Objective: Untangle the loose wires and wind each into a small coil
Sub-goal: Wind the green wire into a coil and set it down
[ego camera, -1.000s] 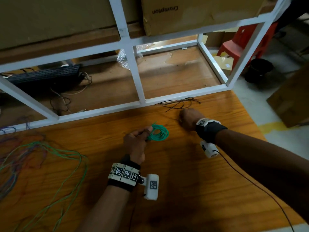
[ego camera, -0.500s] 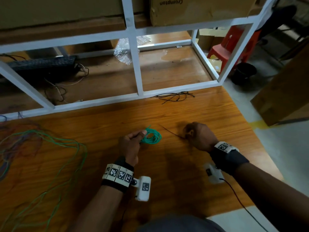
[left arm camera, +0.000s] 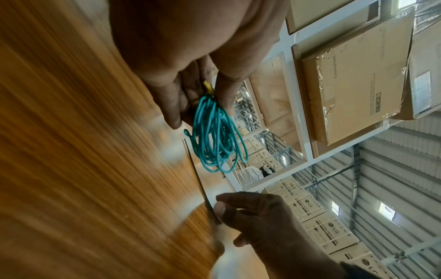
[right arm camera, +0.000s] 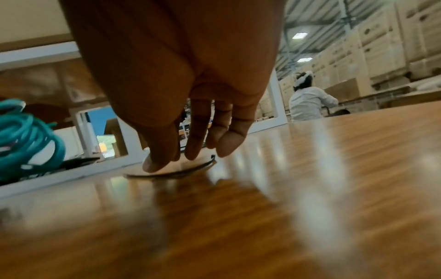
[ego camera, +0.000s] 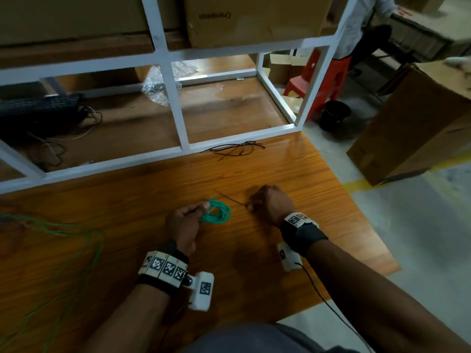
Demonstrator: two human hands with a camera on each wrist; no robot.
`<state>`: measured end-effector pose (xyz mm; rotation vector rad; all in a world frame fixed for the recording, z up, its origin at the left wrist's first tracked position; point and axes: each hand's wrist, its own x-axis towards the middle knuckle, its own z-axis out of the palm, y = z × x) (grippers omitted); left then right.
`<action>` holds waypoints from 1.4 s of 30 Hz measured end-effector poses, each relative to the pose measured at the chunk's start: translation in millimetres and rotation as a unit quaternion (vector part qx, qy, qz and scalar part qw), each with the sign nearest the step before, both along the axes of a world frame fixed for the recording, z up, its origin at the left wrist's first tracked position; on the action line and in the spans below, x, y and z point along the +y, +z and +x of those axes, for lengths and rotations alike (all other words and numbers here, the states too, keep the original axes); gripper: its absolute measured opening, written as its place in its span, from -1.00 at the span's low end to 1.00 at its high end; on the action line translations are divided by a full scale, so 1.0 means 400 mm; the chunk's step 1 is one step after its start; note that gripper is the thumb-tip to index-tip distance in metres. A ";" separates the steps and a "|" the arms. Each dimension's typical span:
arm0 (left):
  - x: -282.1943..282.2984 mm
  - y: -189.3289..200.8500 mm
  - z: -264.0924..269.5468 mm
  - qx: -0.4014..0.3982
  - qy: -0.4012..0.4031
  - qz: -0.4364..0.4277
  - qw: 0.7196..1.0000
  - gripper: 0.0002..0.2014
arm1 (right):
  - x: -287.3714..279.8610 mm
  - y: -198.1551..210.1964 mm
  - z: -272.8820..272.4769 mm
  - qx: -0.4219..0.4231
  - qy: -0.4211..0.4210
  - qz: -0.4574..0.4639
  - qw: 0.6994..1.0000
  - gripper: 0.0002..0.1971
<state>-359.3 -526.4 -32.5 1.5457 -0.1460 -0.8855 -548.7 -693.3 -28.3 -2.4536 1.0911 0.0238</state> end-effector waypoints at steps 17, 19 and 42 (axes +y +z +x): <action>0.019 0.007 0.009 0.005 0.004 -0.018 1.000 -0.80 | 0.128 0.136 -0.016 -0.298 -0.143 0.363 0.871 -0.87; 0.023 0.007 0.015 0.009 0.006 -0.017 1.000 -0.80 | 0.136 0.144 -0.013 -0.311 -0.168 0.435 0.828 -0.88; 0.096 0.047 0.071 0.040 0.080 -0.004 0.996 -0.77 | 0.264 0.148 0.016 -0.158 0.171 -0.333 0.914 -0.76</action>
